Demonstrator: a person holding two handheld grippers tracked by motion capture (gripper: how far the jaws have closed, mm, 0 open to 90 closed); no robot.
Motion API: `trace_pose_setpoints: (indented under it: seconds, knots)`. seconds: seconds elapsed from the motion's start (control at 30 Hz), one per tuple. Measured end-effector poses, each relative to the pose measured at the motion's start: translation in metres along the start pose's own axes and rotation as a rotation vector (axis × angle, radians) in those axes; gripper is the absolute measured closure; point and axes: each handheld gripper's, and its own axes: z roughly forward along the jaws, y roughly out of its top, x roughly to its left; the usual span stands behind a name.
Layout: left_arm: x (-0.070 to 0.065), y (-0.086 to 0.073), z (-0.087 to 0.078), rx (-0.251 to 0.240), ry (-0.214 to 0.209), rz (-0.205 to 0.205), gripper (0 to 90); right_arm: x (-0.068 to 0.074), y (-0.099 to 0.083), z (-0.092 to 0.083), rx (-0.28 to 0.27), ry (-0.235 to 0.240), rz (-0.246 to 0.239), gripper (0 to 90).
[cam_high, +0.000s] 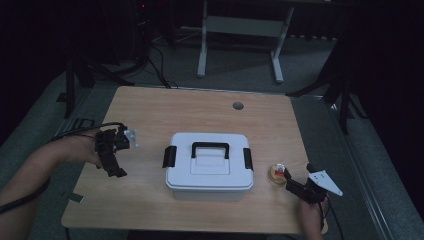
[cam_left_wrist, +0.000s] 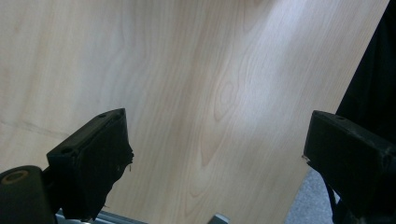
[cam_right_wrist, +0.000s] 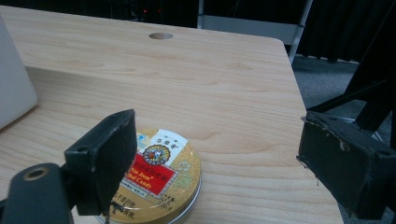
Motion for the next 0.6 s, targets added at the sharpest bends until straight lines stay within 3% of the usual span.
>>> trace_pose_setpoints:
  seconds: [0.3, 0.6]
  knots:
    - [-0.001, 0.031, -0.015, 0.002, 0.015, 0.051, 10.5, 0.000, 0.000, 0.000, 0.000, 0.005, -0.003, 11.3]
    - [-0.001, 0.059, -0.024, -0.017, -0.024, 0.093, 10.5, 0.000, 0.000, 0.000, 0.003, 0.010, 0.002, 11.3]
